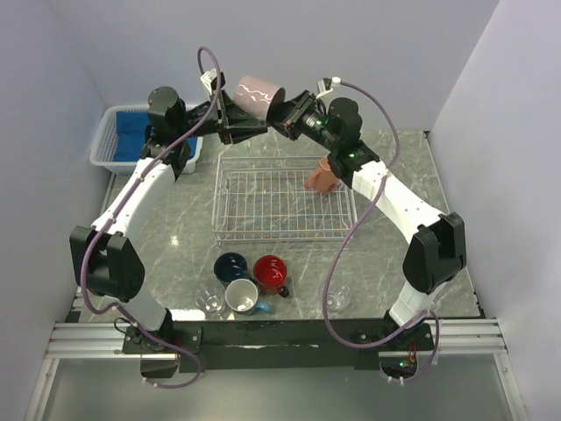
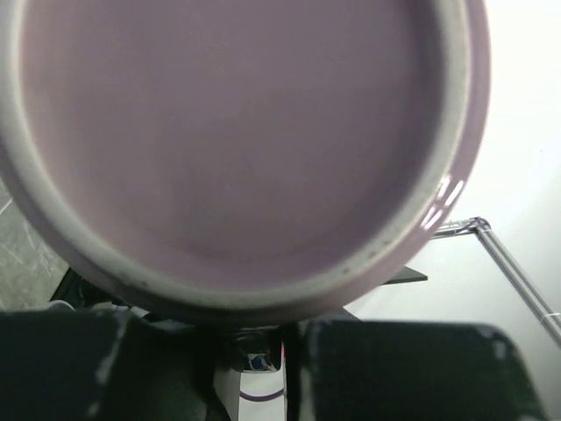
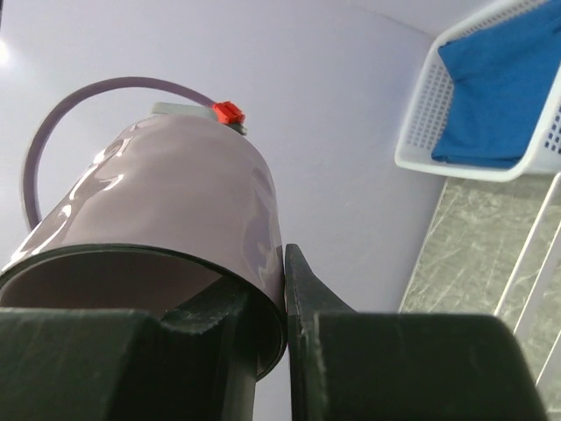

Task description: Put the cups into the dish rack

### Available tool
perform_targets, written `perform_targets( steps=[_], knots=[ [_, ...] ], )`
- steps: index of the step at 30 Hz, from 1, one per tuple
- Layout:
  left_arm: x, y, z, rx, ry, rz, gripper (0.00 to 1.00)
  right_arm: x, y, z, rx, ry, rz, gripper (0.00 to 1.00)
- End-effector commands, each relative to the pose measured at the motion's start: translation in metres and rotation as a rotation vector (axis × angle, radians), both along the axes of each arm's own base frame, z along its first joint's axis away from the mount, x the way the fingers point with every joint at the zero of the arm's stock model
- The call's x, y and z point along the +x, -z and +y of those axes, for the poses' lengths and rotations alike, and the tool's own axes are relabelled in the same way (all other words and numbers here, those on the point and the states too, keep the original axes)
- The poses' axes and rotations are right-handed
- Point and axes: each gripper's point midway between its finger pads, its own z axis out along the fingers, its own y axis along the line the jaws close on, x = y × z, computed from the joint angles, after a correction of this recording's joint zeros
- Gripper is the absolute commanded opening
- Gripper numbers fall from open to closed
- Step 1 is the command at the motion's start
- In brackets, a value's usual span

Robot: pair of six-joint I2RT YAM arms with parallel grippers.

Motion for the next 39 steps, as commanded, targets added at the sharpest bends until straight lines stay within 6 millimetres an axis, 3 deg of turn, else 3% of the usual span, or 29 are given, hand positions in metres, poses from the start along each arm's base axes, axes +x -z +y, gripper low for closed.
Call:
perform_targets(
  steps=[1, 5, 8, 11, 12, 14, 15, 17, 22, 23, 25, 26, 28, 29, 31, 32, 36, 39],
  knots=[
    [-0.019, -0.044, 0.010, -0.050, -0.024, -0.213, 0.13, -0.021, -0.006, 0.018, -0.004, -0.075, -0.044, 0.00],
    [-0.011, -0.037, 0.020, -0.034, -0.059, -0.208, 0.03, -0.031, -0.001, 0.011, -0.020, -0.072, -0.040, 0.00],
    [-0.005, -0.034, 0.025, -0.014, -0.081, -0.232, 0.01, -0.038, 0.006, 0.008, -0.045, -0.082, -0.021, 0.00],
    [0.009, -0.031, 0.034, 0.061, -0.126, -0.281, 0.01, -0.041, 0.017, 0.000, -0.084, -0.078, 0.012, 0.24],
    [0.012, -0.030, 0.037, 0.108, -0.139, -0.327, 0.01, -0.044, 0.014, -0.004, -0.090, -0.072, 0.009, 0.45],
    [0.017, -0.022, 0.039, 0.151, -0.154, -0.334, 0.01, -0.041, 0.025, -0.017, -0.120, -0.047, 0.034, 0.57],
    [0.018, -0.021, 0.042, 0.164, -0.154, -0.361, 0.01, -0.045, 0.021, -0.023, -0.121, -0.039, 0.025, 0.62],
    [0.020, -0.012, 0.044, 0.179, -0.153, -0.335, 0.01, -0.045, 0.024, -0.038, -0.130, -0.013, 0.025, 0.67],
    [0.027, -0.001, 0.044, 0.220, -0.150, -0.361, 0.01, -0.053, 0.034, -0.060, -0.181, -0.001, 0.054, 0.67],
    [0.027, 0.001, 0.044, 0.242, -0.146, -0.343, 0.01, -0.057, 0.025, -0.069, -0.197, 0.016, 0.014, 0.67],
    [0.038, 0.023, 0.042, 0.316, -0.150, -0.386, 0.01, -0.065, 0.024, -0.081, -0.235, 0.035, 0.006, 0.67],
    [0.034, 0.039, 0.036, 0.359, -0.123, -0.338, 0.01, -0.071, 0.010, -0.093, -0.232, 0.063, -0.021, 0.67],
    [0.047, 0.065, 0.030, 0.479, -0.125, -0.417, 0.01, -0.076, 0.003, -0.108, -0.247, 0.104, -0.029, 0.66],
    [0.041, 0.079, 0.022, 0.535, -0.096, -0.401, 0.01, -0.084, -0.011, -0.118, -0.239, 0.128, -0.061, 0.66],
    [0.054, 0.109, 0.020, 0.648, -0.102, -0.458, 0.01, -0.088, -0.016, -0.135, -0.247, 0.175, -0.060, 0.65],
    [0.051, 0.126, 0.014, 0.689, -0.070, -0.476, 0.01, -0.095, -0.026, -0.143, -0.240, 0.194, -0.084, 0.65],
    [0.067, 0.184, 0.001, 0.857, -0.039, -0.509, 0.01, -0.108, -0.033, -0.167, -0.238, 0.246, -0.102, 0.62],
    [0.076, 0.206, -0.009, 0.919, -0.030, -0.538, 0.01, -0.114, -0.025, -0.177, -0.237, 0.256, -0.083, 0.60]
  ],
)
